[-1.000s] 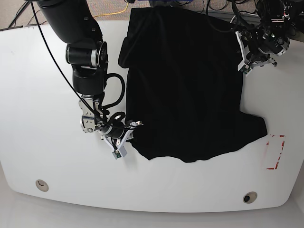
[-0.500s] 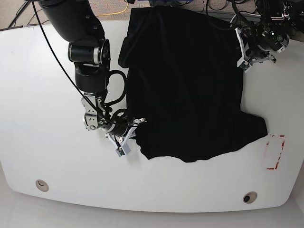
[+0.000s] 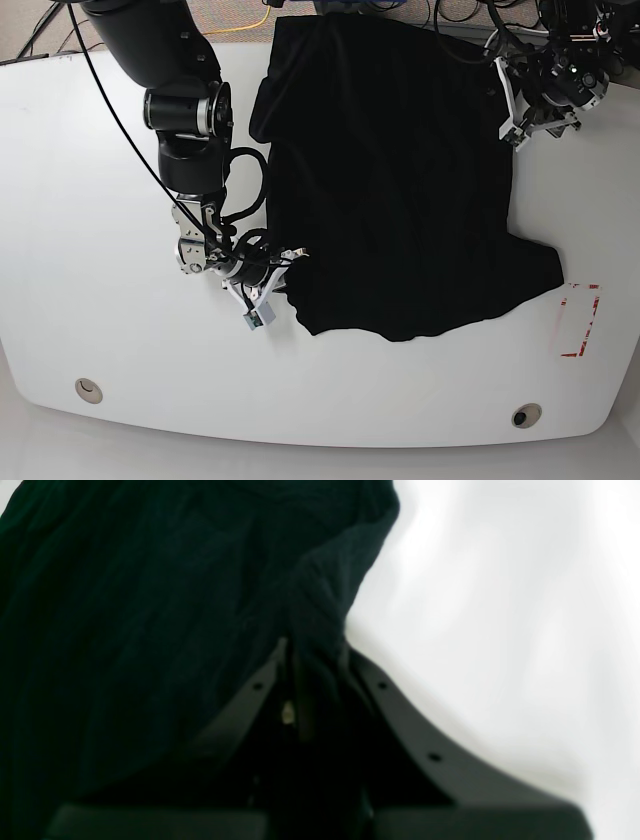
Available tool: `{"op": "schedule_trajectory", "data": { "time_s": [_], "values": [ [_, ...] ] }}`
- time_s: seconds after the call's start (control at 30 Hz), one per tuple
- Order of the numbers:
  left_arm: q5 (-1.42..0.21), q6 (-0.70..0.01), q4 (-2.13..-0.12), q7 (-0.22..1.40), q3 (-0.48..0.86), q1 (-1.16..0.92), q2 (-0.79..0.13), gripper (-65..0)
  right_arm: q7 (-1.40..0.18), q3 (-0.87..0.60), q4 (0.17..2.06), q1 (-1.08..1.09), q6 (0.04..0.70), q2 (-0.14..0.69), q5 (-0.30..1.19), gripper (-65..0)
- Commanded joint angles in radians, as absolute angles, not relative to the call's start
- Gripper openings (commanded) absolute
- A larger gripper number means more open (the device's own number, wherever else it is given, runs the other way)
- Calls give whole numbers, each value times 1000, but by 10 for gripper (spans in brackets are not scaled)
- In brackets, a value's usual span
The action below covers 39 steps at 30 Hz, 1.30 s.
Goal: Layout the t-shirt on the table in an organized manner, then fold the t-shirt properly
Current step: 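Grasp the shirt edges again with both grippers and lift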
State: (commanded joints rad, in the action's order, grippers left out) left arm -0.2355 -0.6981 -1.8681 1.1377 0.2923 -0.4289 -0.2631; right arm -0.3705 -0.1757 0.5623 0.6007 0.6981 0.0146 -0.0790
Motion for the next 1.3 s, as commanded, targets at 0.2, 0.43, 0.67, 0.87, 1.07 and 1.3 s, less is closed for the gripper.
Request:
{"op": "schedule_trajectory", "data": {
  "time_s": [0.2, 0.43, 0.67, 0.87, 1.07, 1.3],
  "values": [
    [-236, -698, -1787, 1119, 288, -415, -263, -253, -371, -177, 564, 601, 698, 15, -77, -642],
    [-236, -698, -1724, 1087, 271, -407, -263, -389, -372, -177, 564, 601, 698, 15, -77, -642],
    [-229, -698, -1658, 1086, 222, -318, -268, -576, -418, -179, 636, 573, 698, 16, -76, -642],
    [-185, -698, -1481, 1084, 189, -113, -295, -600, -550, -183, 906, 470, 698, 19, -76, -642],
    [-160, -698, -1406, 1086, 128, 59, -331, -601, -714, -271, 1173, 372, 698, 19, -76, -642],
    [-160, -698, -1492, 1102, 128, 147, -358, -601, -860, -278, 1484, 285, 698, 18, -76, -642]
  ]
}}
